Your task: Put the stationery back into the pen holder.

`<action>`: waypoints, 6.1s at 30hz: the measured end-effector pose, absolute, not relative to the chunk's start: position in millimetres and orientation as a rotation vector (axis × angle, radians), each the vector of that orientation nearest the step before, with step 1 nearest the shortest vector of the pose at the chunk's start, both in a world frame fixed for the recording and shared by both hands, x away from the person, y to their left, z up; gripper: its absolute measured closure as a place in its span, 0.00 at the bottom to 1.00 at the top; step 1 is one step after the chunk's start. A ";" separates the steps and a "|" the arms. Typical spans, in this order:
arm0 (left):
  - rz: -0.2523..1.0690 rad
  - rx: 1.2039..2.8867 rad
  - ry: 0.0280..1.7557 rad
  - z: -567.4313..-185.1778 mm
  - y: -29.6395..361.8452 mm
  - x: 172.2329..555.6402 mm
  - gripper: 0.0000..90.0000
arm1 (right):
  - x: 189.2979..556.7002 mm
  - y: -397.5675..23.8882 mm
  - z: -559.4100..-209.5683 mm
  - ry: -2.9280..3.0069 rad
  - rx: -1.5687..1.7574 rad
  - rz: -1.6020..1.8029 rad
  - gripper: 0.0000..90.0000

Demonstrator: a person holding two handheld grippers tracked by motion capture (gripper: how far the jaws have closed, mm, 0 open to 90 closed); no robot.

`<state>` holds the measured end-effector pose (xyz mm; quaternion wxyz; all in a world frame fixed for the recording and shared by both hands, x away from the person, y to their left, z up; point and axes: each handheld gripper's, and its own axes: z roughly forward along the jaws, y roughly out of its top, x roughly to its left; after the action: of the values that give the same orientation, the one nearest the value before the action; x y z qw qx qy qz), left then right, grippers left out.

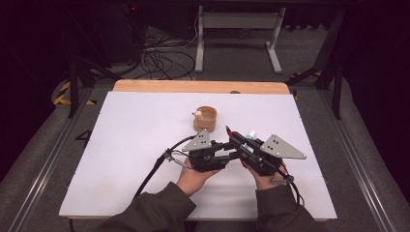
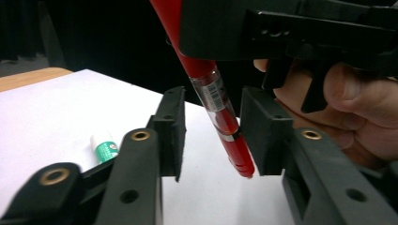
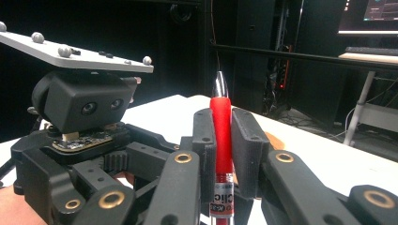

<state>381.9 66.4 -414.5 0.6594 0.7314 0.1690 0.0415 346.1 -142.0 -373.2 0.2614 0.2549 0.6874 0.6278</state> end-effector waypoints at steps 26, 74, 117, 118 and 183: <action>0.146 1.678 0.416 -408.0 78.1 396.6 0.88 | 349.7 -144.2 -372.8 1.904 0.703 1.721 0.78; 0.473 1.667 0.589 -384.8 114.3 461.9 0.88 | 356.8 -159.4 -374.1 1.914 0.833 1.676 0.64; 0.542 1.705 0.734 -415.6 115.8 495.3 0.88 | 359.8 -160.3 -376.5 1.936 0.857 1.661 0.64; 0.545 1.706 0.733 -415.8 115.7 495.6 0.88 | 359.8 -160.4 -376.5 1.936 0.858 1.660 0.64; 0.605 1.686 0.719 -397.9 133.9 481.8 0.56 | 362.9 -155.1 -380.8 1.975 0.864 1.662 0.62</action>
<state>481.8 133.9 -397.9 0.5694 0.7180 0.3063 0.2578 362.9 -155.1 -380.8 0.2081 0.3105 0.7097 0.5972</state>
